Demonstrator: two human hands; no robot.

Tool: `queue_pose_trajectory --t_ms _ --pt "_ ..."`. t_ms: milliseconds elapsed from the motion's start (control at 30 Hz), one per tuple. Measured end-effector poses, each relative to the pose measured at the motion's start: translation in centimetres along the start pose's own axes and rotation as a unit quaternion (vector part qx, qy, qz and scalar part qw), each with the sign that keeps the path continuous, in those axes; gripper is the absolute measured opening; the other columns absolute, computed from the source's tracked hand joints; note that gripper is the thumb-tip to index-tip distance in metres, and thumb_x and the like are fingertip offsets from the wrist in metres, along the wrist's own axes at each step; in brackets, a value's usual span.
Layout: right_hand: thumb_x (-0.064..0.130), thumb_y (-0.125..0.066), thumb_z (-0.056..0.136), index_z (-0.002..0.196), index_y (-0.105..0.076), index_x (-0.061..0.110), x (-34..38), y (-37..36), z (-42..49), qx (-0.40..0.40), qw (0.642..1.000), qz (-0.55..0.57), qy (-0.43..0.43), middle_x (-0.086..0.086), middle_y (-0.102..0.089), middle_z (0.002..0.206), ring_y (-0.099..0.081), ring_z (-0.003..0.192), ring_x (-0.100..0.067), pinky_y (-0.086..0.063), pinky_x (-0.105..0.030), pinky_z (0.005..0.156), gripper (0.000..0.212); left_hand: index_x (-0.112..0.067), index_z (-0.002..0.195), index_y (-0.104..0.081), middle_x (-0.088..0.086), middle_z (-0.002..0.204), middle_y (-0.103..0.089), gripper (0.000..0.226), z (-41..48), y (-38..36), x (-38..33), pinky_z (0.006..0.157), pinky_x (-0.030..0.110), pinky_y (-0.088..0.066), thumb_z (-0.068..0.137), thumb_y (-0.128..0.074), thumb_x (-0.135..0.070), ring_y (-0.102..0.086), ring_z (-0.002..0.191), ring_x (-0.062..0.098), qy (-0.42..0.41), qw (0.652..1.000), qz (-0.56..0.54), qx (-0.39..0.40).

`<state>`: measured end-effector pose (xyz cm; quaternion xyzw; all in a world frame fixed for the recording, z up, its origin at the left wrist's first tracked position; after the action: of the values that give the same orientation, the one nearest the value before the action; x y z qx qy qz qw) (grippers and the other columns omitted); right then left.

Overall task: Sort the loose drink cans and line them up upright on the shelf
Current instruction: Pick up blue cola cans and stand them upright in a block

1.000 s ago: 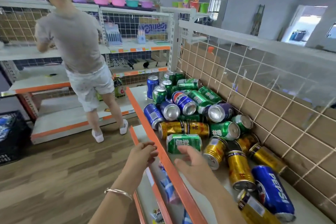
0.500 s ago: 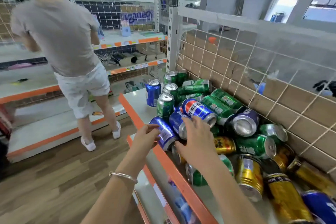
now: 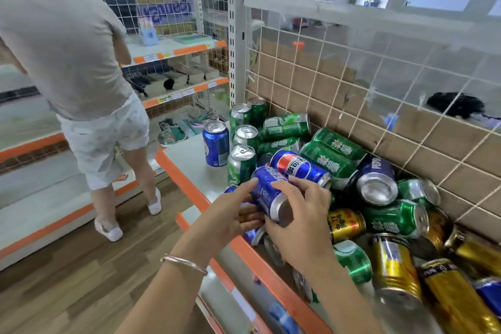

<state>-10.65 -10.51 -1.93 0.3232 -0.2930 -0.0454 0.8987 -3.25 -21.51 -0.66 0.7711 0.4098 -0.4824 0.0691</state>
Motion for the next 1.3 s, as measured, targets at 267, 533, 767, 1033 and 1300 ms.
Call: queue_pose_trajectory --t_ms 267,533,767,1033,1300 --pt "0.048 -0.06 0.074 0.122 -0.048 0.046 2.8 2.4 1.2 0.158 0.98 0.107 0.049 0.019 -0.042 0.13 -0.034 0.126 -0.006 -0.028 -0.027 0.106 0.049 -0.006 0.097 -0.069 0.014 0.094 -0.071 0.036 0.1 -0.7 -1.2 0.074 0.032 -0.058 0.079 -0.059 -0.035 -0.069 0.085 0.023 -0.016 0.97 -0.105 0.218" --pt "0.05 -0.06 0.084 0.148 -0.018 0.028 -3.3 1.4 6.9 0.296 0.894 -0.31 -0.131 -0.007 -0.033 0.142 -0.031 0.13 -0.029 -0.027 -0.044 0.106 0.08 -0.006 0.094 -0.065 0.012 0.078 -0.072 0.035 0.9 0.5 -1.9 0.059 0.032 -0.06 0.066 -0.066 -0.026 -0.07 0.063 0.021 -0.032 0.977 -0.163 0.131" --pt "0.05 -0.075 0.066 0.128 -0.045 0.02 -3.3 0.4 6.8 0.198 0.929 -0.216 -0.226 -0.006 -0.042 0.124 -0.038 0.119 -0.027 -0.041 -0.04 0.096 0.075 -0.002 0.109 -0.063 0.012 0.079 -0.074 0.038 1.1 1.0 -1.8 0.047 0.023 -0.054 0.082 -0.062 -0.028 -0.069 0.054 0.017 -0.036 0.972 -0.207 0.106" --pt "0.029 -0.084 0.059 0.109 -0.06 0.016 -1.4 6.4 1.2 0.037 0.814 0.378 -0.439 -0.007 -0.072 0.102 -0.07 0.093 -0.026 -0.055 -0.048 0.088 0.057 -0.013 0.082 -0.075 0.007 0.077 -0.075 0.029 -1.3 -4.9 -0.5 0.055 0.031 -0.059 0.087 -0.052 -0.031 -0.072 0.065 0.018 -0.046 0.952 -0.229 0.197" --pt "0.029 -0.076 0.062 0.112 -0.065 0.009 -1.2 18.3 -6.6 -0.093 0.716 0.502 -0.476 -0.013 -0.073 0.1 -0.071 0.078 -0.028 -0.057 -0.04 0.067 0.055 -0.017 0.073 -0.079 0.006 0.084 -0.075 0.045 -6.9 -13.9 3.5 0.056 0.032 -0.059 0.079 -0.047 -0.049 -0.072 0.072 0.017 0.012 0.929 -0.14 0.342"
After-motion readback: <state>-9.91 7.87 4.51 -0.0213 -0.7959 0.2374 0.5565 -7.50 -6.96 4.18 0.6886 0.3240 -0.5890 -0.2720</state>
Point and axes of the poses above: each hand's wrist, its own z-axis towards the middle knuckle, its own y-axis out of the back of the hand, x = y × z, the point moved 2 cm from there along z, towards the middle knuckle
